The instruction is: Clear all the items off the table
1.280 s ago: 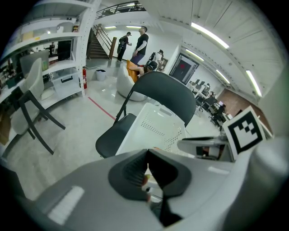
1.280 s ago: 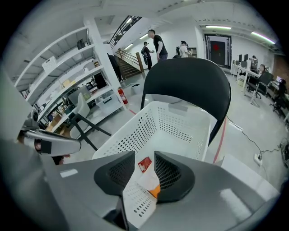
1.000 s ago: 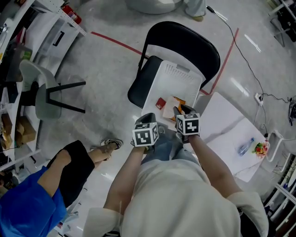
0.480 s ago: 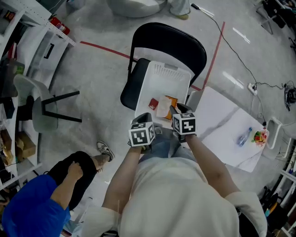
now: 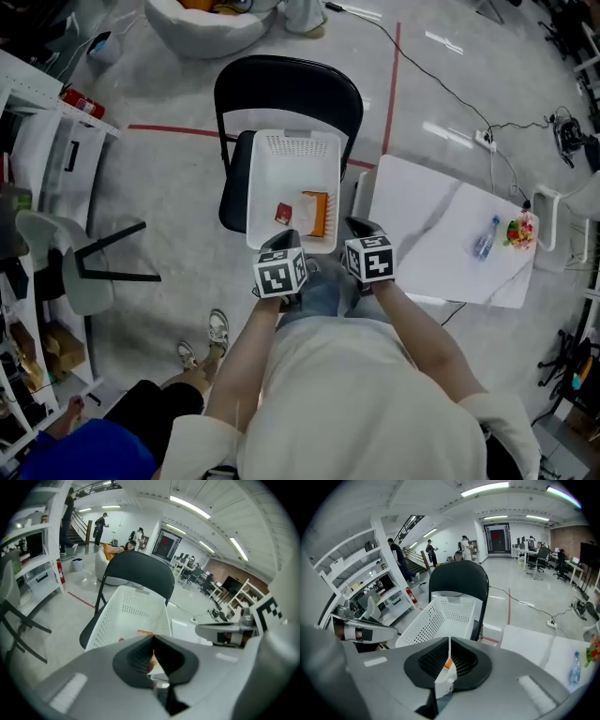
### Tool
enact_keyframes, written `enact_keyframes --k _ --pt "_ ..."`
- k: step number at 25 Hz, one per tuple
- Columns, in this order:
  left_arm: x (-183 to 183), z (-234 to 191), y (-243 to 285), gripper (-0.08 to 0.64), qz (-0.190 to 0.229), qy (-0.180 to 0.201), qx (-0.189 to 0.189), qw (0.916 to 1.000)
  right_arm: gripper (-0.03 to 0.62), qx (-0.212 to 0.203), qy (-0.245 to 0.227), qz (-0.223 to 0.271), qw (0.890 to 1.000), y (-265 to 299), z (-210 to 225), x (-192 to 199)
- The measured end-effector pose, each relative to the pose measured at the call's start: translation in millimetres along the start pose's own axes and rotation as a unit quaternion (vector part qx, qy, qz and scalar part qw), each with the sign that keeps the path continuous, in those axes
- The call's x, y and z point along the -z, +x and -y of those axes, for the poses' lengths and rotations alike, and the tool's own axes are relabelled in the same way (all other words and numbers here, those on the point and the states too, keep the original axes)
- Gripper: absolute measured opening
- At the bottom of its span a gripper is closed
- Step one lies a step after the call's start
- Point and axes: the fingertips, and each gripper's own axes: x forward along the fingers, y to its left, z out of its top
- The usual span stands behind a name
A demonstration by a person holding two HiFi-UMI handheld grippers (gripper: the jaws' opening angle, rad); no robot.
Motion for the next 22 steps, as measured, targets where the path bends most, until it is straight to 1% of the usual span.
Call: enact_keyframes --k 4,9,16,22 --pt "6 31 2 0.008 -0.001 0.020 0.010 0.9998 0.002 0.016 0.016 0.010 1.000 -23 23 17" --pt "16 74 5 0.008 0.002 0.049 0.024 0.9985 0.000 0.020 0.027 0.009 0.999 -47 50 37" --pt "26 126 10 0.008 0.003 0.063 0.041 0.9972 0.000 0.029 0.041 0.020 0.999 -81 89 56" --pt "33 168 15 0.008 0.001 0.084 0.056 0.9949 0.001 0.044 0.067 0.031 0.996 -106 120 76"
